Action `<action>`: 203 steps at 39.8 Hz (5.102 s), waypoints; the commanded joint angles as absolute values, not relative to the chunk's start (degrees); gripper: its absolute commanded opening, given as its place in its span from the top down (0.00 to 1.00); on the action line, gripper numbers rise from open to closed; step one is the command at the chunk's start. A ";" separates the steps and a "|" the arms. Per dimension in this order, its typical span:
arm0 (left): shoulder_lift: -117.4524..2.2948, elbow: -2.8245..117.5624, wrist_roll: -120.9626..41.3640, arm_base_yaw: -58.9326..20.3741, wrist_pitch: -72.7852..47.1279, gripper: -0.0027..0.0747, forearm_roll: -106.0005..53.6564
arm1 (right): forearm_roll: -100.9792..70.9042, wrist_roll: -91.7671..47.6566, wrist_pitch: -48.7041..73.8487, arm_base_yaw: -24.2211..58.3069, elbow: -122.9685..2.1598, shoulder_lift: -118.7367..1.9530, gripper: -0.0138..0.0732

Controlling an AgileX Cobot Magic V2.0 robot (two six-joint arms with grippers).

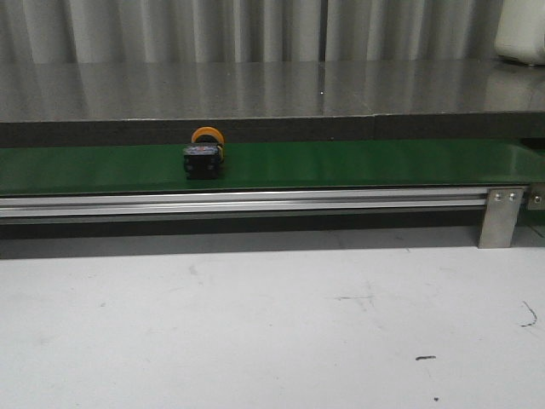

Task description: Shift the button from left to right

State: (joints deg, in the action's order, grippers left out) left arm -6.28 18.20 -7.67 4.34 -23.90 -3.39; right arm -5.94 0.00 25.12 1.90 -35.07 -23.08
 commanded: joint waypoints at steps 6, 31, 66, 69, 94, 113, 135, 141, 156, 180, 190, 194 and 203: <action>-6.84 19.67 -7.16 4.05 -19.17 0.99 -4.10 | -5.63 -0.45 20.10 1.93 -37.17 -23.86 0.09; -6.84 19.67 -7.16 4.05 -19.17 0.99 -4.10 | -5.63 -0.45 19.10 1.93 -37.63 -27.56 0.09; -6.84 19.67 -7.16 4.05 -19.17 0.99 -4.10 | -5.63 -0.45 33.00 1.98 -60.64 -64.37 0.09; -6.84 19.67 -7.16 4.05 -19.17 0.99 -4.10 | -5.63 -0.45 32.99 1.98 -60.64 -66.62 0.09; -6.84 19.67 -7.16 4.05 -19.17 0.99 -4.10 | -6.90 -0.45 36.45 3.99 -73.21 -85.13 0.09; -6.84 19.67 -7.16 4.05 -19.17 0.99 -4.10 | -15.50 -0.52 42.67 6.36 -88.85 -101.39 0.09; -6.84 19.67 -7.16 4.05 -19.17 0.99 -4.10 | -16.68 -1.77 42.58 6.27 -92.05 -110.22 0.09; -6.84 19.67 -7.16 4.05 -19.17 0.99 -4.10 | -16.54 -1.77 42.58 6.27 -92.05 -110.22 0.09; -6.84 19.67 -7.16 4.05 -19.17 0.99 -4.10 | -15.95 -1.77 43.51 6.27 -92.05 -110.22 0.51; -6.84 19.67 -7.16 4.05 -19.17 0.99 -4.10 | -12.48 -1.77 45.92 -3.60 -91.64 -103.11 0.61; -6.84 19.67 -7.16 4.05 -19.17 0.99 -4.10 | -7.35 -1.77 44.52 -15.70 -86.45 -100.14 0.61; -6.84 19.67 -7.16 4.05 -19.17 0.99 -4.10 | -7.30 -1.77 41.33 -19.45 -84.31 -100.87 0.61; -6.84 19.67 -7.16 4.05 -19.17 0.99 -4.10 | -6.60 -1.77 37.85 -23.76 -83.89 -105.23 0.61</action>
